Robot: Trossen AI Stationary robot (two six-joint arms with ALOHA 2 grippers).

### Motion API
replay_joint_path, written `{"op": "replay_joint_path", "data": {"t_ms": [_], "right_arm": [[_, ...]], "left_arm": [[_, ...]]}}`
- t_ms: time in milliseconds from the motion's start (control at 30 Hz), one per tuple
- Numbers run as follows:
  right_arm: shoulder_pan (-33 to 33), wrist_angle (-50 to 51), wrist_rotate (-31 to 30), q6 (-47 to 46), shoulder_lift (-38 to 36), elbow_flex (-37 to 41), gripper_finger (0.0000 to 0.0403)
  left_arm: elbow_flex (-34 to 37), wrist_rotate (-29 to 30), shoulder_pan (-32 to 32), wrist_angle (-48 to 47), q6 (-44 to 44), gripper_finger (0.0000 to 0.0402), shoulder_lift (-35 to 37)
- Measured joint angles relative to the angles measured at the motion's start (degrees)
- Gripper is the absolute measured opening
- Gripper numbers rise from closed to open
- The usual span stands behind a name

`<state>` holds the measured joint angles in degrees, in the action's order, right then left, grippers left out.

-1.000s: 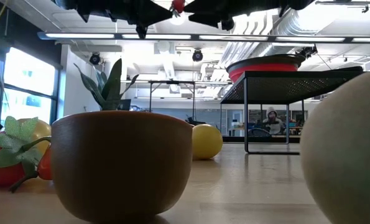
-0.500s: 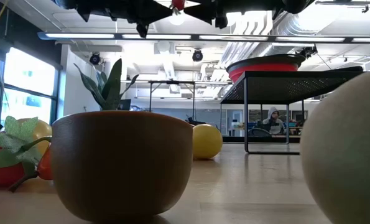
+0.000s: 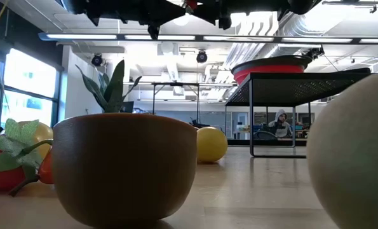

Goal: Pick & Place Fruit
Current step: Put the strawberry into the strainer bowl on the shelf

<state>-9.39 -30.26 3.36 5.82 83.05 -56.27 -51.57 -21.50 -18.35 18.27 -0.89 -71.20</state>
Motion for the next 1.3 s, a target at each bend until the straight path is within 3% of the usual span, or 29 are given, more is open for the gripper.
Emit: {"op": "replay_joint_path", "data": {"t_ms": [700,1067,1300], "right_arm": [[0.0,0.0,0.1,0.6,0.0,0.0,0.0143],[0.0,0.1,0.0,0.6,0.0,0.0,0.0148],[0.0,0.1,0.1,0.5,0.0,0.0,0.0141]], "left_arm": [[0.0,0.2,0.0,-0.2,0.0,0.0000,0.0],[0.0,1.6,0.0,-0.2,0.0,0.0004,0.0],[0.0,1.7,0.0,-0.4,0.6,0.0072,0.0]]}}
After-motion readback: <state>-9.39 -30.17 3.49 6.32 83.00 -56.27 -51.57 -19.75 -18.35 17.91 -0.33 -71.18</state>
